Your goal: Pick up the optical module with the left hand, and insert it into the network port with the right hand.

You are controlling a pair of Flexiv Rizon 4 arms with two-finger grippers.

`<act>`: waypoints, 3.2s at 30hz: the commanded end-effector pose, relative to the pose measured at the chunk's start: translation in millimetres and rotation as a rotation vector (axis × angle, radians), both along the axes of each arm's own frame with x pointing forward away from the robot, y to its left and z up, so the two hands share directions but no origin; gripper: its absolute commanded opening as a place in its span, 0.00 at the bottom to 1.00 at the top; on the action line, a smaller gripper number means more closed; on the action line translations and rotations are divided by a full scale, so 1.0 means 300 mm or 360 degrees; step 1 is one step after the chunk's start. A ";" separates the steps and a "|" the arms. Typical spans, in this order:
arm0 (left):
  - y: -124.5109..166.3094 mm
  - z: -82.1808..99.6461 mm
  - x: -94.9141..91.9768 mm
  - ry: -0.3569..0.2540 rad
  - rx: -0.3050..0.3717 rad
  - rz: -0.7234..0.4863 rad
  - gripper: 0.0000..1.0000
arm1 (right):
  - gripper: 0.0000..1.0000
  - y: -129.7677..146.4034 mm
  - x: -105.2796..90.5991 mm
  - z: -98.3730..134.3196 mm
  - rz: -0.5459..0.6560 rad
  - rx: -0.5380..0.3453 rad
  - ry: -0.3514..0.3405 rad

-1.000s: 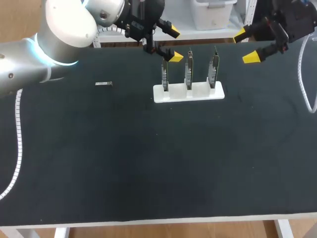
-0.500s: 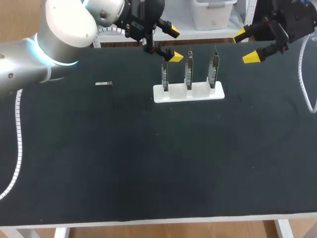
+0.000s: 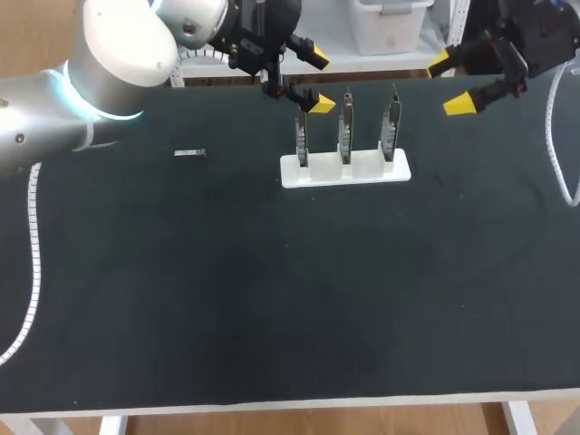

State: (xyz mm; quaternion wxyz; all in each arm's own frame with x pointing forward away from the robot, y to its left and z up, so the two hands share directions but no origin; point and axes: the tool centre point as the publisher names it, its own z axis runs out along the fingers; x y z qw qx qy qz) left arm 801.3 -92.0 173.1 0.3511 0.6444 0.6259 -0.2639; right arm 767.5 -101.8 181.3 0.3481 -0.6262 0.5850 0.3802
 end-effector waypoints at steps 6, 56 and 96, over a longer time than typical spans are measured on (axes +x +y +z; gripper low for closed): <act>-0.001 0.002 -0.002 0.0002 0.0006 0.0005 1.00 | 1.00 -0.003 0.027 0.023 0.0033 -0.0006 -0.0029; 0.223 0.000 -0.013 -0.0037 0.0193 -0.0011 1.00 | 1.00 -0.014 0.066 -0.006 0.0072 -0.0052 0.0008; 0.471 -0.014 -0.054 -0.0015 0.0452 -0.0031 1.00 | 1.00 -0.014 0.066 -0.006 0.0072 -0.0052 0.0008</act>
